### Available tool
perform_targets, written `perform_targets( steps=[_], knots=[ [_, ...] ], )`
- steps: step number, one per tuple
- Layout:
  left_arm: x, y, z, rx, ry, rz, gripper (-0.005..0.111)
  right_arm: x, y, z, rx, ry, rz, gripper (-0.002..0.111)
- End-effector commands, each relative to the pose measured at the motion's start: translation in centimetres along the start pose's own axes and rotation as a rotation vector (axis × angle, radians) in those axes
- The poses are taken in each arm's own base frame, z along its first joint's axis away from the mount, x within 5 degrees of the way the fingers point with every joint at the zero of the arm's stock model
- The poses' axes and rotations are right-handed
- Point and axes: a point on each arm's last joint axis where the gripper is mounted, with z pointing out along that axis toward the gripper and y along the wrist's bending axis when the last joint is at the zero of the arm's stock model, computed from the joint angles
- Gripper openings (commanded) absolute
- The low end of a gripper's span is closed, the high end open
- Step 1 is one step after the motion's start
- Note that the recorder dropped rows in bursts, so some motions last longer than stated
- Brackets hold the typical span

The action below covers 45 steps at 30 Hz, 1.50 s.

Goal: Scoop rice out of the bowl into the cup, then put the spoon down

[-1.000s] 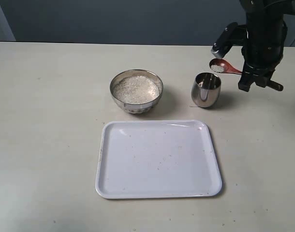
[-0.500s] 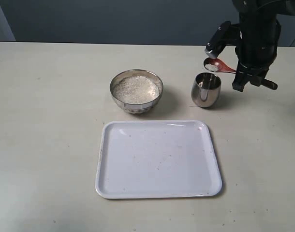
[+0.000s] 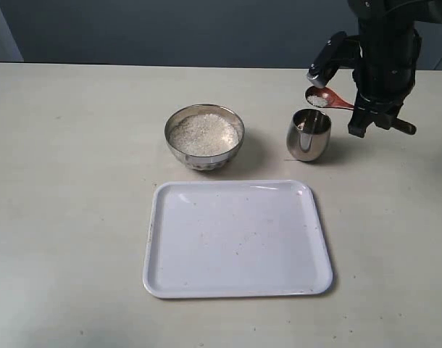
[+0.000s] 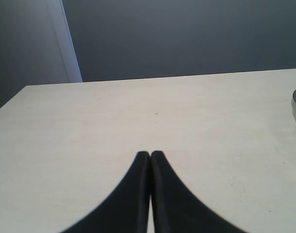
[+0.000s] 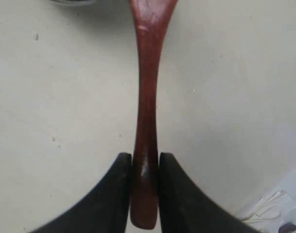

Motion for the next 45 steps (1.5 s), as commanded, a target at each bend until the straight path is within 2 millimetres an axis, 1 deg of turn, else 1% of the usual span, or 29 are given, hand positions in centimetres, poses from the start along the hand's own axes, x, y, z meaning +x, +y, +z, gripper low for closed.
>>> perform_targets(
  steps=[1,31,34,38,45],
  knots=[
    [-0.2,0.0,-0.1,0.003,-0.01,-0.006,0.001,0.3,-0.2,-0.4,0.015,-0.001,0.003,-0.001],
    [-0.2,0.0,-0.1,0.003,-0.01,-0.006,0.001,0.2,0.0,-0.4,-0.01,-0.012,0.032,-0.001],
    [-0.2,0.0,-0.1,0.003,-0.01,-0.006,0.001,0.3,0.2,-0.1,-0.012,0.001,0.024,-0.001],
    [-0.2,0.0,-0.1,0.003,-0.01,-0.006,0.001,0.9,0.9,1.1,-0.01,0.056,-0.013,-0.001],
    [-0.2,0.0,-0.1,0.003,-0.01,-0.006,0.001,0.9,0.9,1.1,-0.012,0.055,0.008,-0.001]
  ],
)
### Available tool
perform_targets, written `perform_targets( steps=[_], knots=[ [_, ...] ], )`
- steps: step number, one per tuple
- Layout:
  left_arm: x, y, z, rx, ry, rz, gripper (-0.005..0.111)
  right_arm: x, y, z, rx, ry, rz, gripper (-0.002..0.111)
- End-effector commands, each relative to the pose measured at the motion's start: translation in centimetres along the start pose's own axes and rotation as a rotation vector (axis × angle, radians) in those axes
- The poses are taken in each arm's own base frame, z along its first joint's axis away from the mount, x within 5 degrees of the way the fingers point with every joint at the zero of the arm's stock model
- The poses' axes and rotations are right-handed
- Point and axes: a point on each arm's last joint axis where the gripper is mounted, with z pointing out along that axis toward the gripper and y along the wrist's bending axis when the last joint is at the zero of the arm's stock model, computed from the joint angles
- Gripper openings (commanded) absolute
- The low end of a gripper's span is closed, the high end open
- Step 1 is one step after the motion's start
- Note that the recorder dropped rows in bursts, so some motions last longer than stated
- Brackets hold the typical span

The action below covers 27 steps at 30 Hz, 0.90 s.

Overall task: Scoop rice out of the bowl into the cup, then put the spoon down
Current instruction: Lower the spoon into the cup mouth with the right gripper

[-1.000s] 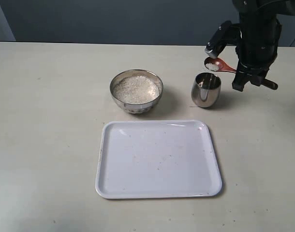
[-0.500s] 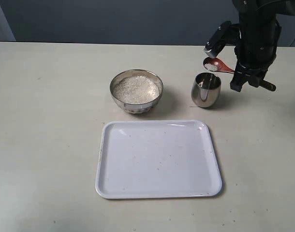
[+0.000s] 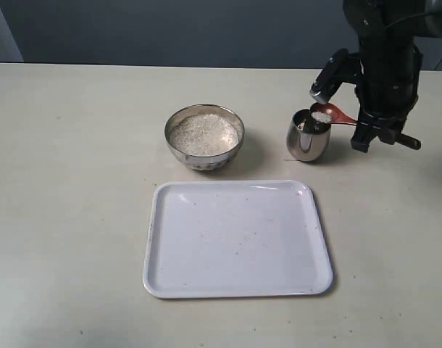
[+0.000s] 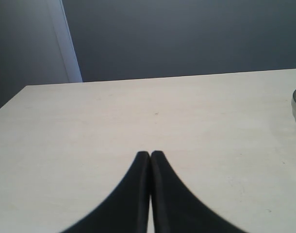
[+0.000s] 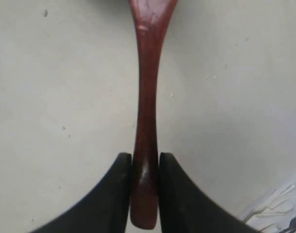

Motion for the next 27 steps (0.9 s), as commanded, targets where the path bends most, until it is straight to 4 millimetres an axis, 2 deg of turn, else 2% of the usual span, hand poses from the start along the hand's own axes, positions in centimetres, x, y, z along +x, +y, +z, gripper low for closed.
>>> perform_targets(
  steps=[1,27],
  knots=[
    [-0.16,-0.01,-0.07,0.003,-0.01,-0.006,0.001,0.28,-0.21,-0.41,0.016,-0.004,0.014,-0.001],
    [-0.16,-0.01,-0.07,0.003,-0.01,-0.006,0.001,-0.13,0.06,-0.88,0.084,0.01,0.007,-0.001]
  ],
)
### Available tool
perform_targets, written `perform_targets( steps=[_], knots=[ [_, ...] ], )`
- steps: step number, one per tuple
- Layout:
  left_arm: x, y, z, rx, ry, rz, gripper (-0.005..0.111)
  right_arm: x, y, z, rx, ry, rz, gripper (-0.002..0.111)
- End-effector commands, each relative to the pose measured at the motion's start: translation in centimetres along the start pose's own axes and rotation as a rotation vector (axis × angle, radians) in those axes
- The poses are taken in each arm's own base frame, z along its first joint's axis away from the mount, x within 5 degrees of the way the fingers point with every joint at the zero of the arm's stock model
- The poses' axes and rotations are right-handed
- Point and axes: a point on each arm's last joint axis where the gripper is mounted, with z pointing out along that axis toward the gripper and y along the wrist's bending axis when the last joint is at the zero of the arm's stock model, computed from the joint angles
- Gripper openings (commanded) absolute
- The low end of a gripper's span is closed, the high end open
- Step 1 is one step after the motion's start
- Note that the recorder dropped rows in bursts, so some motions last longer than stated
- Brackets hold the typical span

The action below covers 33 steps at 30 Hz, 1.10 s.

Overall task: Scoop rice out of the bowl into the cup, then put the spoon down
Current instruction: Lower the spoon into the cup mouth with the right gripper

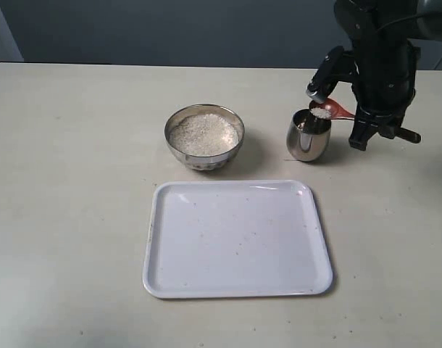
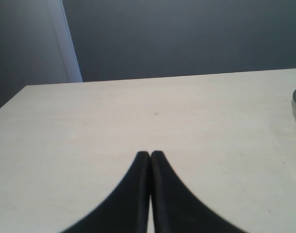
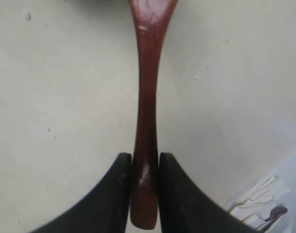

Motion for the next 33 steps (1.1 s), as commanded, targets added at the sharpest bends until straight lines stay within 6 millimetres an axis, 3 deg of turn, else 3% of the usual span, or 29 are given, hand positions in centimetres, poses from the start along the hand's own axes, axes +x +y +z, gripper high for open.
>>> perform_targets(
  steps=[1,33],
  knots=[
    [-0.16,-0.01,-0.07,0.003,-0.01,-0.006,0.001,0.3,-0.26,-0.39,0.018,-0.003,0.012,-0.001],
    [-0.16,-0.01,-0.07,0.003,-0.01,-0.006,0.001,-0.2,0.12,-0.97,0.079,0.002,-0.006,-0.001]
  ],
)
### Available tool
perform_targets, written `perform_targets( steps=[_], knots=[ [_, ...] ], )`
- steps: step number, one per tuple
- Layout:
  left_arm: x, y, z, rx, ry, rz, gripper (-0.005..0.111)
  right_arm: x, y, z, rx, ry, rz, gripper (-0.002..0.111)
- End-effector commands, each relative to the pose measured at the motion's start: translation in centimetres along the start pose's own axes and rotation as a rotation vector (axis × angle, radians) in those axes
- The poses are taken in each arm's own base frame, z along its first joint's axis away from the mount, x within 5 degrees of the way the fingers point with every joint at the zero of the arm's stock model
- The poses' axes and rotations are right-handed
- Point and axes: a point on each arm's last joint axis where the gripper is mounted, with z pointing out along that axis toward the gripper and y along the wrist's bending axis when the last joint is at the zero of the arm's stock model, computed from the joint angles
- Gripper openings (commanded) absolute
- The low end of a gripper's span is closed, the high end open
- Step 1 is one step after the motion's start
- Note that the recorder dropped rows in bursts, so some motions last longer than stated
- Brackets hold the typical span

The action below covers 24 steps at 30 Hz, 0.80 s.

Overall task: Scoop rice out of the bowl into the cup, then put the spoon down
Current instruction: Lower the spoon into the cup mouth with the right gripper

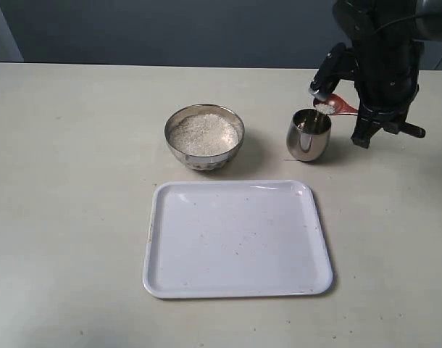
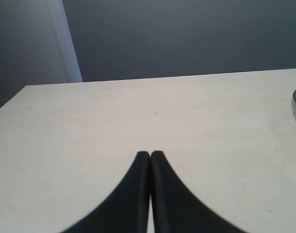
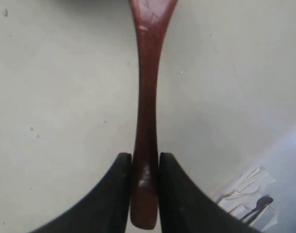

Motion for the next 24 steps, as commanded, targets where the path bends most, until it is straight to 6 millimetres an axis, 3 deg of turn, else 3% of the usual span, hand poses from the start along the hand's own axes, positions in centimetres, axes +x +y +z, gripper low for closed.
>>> perform_targets(
  steps=[1,24],
  knots=[
    [-0.16,-0.01,-0.07,0.003,-0.01,-0.006,0.001,-0.11,0.22,-0.78,0.029,-0.011,-0.011,-0.001],
    [-0.16,-0.01,-0.07,0.003,-0.01,-0.006,0.001,-0.62,0.88,-1.28,0.04,-0.021,-0.022,-0.001]
  ],
)
